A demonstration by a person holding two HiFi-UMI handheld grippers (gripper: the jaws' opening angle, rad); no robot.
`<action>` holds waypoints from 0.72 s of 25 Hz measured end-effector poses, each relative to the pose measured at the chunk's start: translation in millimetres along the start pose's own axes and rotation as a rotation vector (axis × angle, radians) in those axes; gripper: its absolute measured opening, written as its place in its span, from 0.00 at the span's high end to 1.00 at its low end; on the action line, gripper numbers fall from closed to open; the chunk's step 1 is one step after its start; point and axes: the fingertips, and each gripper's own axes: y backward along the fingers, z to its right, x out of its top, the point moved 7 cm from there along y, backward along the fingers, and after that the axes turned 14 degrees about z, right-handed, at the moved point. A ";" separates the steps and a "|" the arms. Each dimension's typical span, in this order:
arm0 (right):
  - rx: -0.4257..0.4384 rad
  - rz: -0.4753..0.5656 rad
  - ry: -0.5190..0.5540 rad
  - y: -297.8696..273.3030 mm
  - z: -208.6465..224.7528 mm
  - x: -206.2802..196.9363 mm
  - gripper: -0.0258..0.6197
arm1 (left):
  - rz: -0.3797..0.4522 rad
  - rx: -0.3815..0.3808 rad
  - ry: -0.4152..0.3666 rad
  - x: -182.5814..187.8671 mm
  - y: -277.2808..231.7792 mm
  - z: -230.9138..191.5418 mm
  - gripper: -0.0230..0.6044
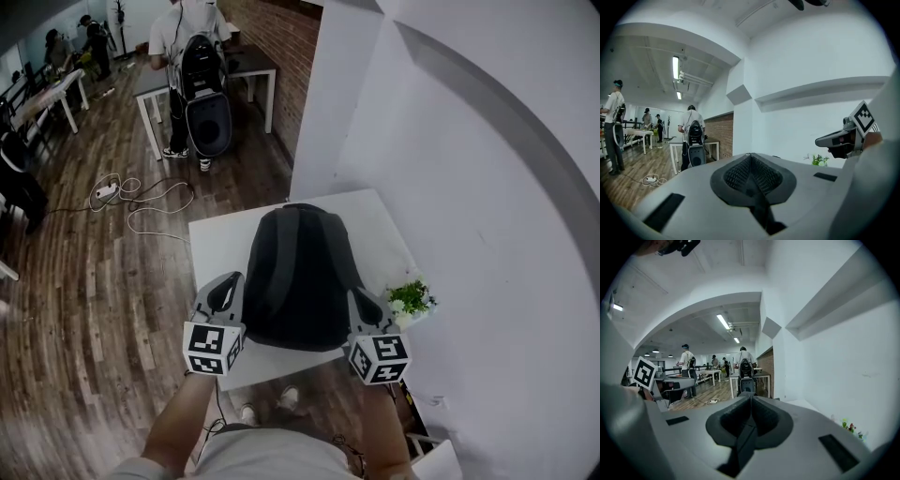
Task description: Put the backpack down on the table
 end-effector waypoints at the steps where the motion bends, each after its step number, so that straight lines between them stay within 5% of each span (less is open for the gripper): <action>1: 0.003 0.010 0.005 3.7 -3.5 4.9 0.89 | 0.013 -0.003 -0.005 5.9 4.8 0.5 0.93; 18: 0.099 0.162 0.090 72.6 -76.5 83.7 0.89 | 0.189 -0.110 -0.055 95.2 86.0 16.5 0.93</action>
